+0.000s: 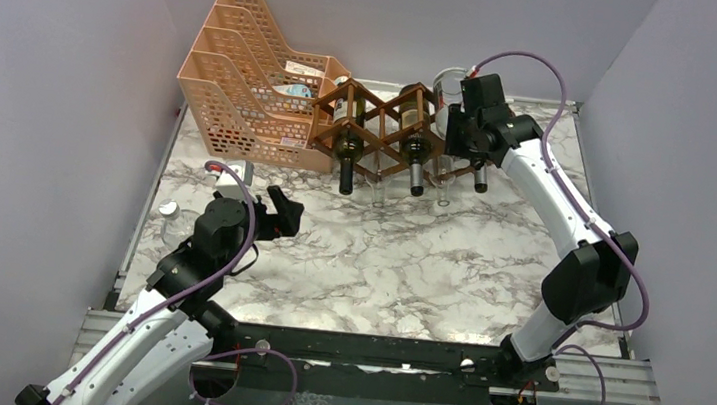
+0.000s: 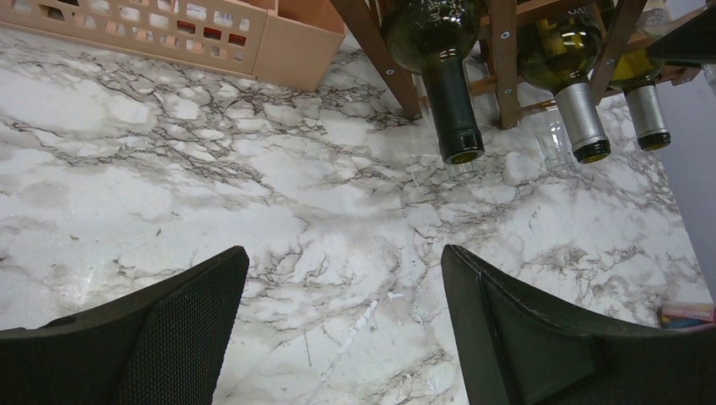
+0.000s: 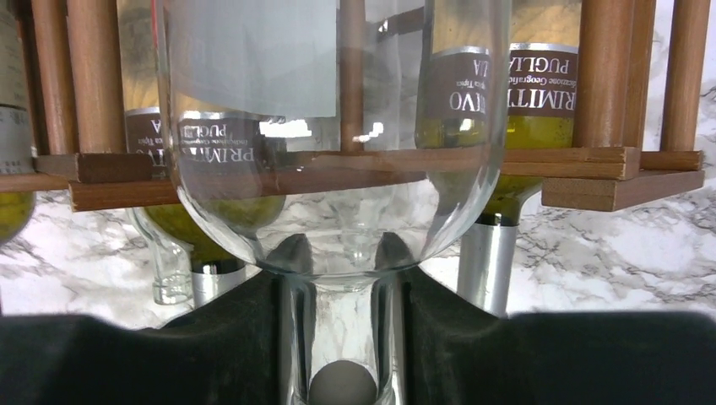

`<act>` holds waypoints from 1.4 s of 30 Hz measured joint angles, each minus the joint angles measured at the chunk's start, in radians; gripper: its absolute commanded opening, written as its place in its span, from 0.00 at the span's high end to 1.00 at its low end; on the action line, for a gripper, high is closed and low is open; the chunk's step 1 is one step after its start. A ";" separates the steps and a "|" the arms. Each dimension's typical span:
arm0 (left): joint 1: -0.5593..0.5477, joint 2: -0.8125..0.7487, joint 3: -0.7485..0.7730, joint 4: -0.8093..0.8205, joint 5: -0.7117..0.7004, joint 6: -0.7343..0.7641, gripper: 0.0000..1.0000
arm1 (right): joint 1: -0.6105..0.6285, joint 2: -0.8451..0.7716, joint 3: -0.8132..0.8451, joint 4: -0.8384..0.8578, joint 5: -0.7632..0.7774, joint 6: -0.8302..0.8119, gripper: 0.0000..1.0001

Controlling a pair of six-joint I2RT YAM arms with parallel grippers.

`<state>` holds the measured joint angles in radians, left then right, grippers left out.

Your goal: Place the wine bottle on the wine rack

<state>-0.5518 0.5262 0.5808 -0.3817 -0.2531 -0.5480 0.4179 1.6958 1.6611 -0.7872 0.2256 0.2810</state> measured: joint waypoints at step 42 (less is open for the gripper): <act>0.008 0.269 0.373 -0.018 -0.504 0.451 0.01 | 0.000 -0.528 -0.287 0.258 -0.315 -0.047 0.35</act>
<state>-0.5442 0.7952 0.9535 -0.3996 -0.7567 -0.0971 0.4179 1.1683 1.3743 -0.5289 -0.0895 0.2340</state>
